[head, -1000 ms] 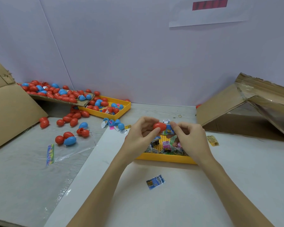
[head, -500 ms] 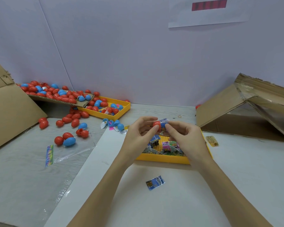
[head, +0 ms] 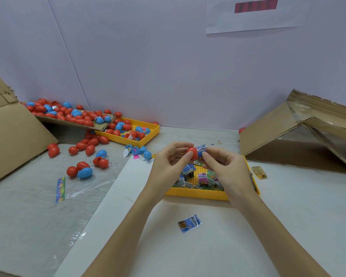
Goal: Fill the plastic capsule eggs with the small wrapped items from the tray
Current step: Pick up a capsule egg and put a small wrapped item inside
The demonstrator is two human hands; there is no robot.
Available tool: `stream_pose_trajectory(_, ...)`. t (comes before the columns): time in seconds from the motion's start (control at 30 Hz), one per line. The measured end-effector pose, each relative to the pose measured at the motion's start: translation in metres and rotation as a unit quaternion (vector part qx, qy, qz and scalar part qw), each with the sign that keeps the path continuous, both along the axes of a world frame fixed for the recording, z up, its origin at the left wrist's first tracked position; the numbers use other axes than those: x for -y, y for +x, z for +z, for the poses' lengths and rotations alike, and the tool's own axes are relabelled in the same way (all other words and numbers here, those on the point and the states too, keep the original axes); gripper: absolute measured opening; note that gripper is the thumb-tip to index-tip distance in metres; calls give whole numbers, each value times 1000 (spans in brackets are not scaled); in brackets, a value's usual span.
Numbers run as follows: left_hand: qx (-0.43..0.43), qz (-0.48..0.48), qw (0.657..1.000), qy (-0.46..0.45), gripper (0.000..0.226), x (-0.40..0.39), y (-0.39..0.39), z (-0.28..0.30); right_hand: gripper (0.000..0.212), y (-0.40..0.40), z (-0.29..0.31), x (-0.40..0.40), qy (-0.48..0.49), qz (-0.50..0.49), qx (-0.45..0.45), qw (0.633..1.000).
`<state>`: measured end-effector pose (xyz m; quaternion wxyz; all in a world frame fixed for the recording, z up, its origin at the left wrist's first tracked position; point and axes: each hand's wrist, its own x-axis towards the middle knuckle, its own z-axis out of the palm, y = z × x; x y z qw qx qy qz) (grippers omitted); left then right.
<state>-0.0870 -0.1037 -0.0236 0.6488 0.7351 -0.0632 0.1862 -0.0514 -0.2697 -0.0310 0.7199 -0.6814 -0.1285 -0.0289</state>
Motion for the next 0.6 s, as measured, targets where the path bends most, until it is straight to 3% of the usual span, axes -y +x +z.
stream_pose_trajectory(0.6, -15, -6, 1000, -16, 26, 0, 1, -1, 21, -9, 6, -7, 61, 5, -71, 996)
